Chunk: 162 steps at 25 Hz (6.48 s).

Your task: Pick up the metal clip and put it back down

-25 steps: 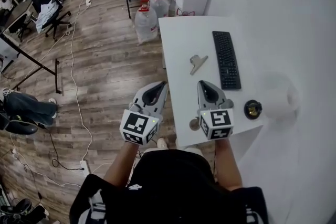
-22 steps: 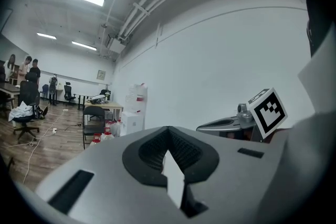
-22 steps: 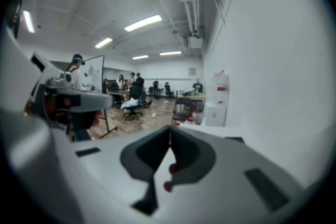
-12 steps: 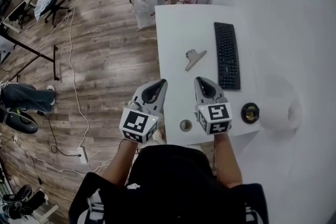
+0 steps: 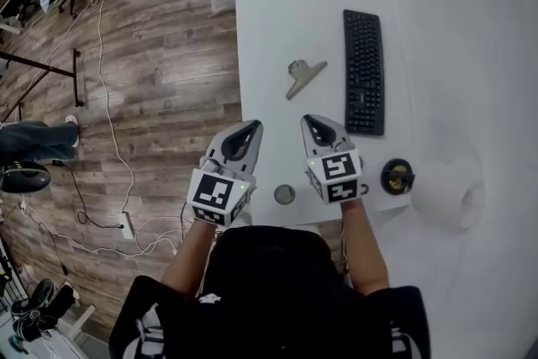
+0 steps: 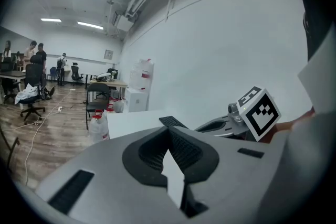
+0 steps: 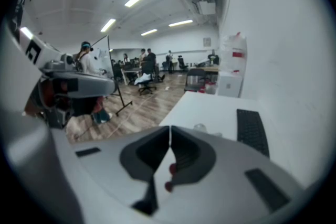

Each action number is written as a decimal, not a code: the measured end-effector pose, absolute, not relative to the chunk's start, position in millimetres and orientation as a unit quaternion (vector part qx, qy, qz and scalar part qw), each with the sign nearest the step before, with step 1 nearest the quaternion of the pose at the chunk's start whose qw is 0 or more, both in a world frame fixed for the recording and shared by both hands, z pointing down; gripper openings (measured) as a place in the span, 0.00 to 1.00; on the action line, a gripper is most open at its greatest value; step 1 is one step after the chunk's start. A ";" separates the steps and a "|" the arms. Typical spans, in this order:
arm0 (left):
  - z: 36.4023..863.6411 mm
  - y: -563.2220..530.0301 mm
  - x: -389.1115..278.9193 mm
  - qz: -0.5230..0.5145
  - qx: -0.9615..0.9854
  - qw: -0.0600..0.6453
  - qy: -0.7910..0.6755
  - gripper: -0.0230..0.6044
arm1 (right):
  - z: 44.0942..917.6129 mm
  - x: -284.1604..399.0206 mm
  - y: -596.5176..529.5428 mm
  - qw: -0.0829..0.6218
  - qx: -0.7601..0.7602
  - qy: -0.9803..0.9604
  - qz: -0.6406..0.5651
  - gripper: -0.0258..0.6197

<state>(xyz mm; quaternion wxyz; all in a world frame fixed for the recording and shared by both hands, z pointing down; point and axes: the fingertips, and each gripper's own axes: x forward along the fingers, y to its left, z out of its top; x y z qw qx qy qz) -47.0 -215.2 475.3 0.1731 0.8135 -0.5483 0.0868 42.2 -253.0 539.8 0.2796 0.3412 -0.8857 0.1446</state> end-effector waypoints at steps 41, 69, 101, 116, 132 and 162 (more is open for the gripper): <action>588.1 -238.4 -63.3 0.129 0.766 0.281 -0.563 0.08 | 719.4 8.8 -389.9 0.482 0.246 -0.834 0.107 0.48; 598.1 -240.0 -69.0 0.128 0.756 0.295 -0.570 0.08 | 738.4 0.4 -421.5 0.523 0.211 -0.823 0.070 0.49; 504.5 -213.8 -71.2 0.104 0.808 0.187 -0.550 0.08 | 571.1 7.8 -305.4 0.346 0.306 -0.882 0.092 0.48; 413.8 -174.2 -90.4 0.074 0.823 0.089 -0.556 0.08 | 444.5 40.8 -229.6 0.215 0.412 -0.881 0.089 0.48; 326.1 -138.0 -95.3 0.034 0.829 0.001 -0.558 0.08 | 348.8 54.2 -177.8 0.109 0.458 -0.882 0.029 0.48; 322.9 -144.8 -82.1 0.039 0.831 0.005 -0.555 0.08 | 347.0 53.3 -176.4 0.145 0.447 -0.883 0.006 0.48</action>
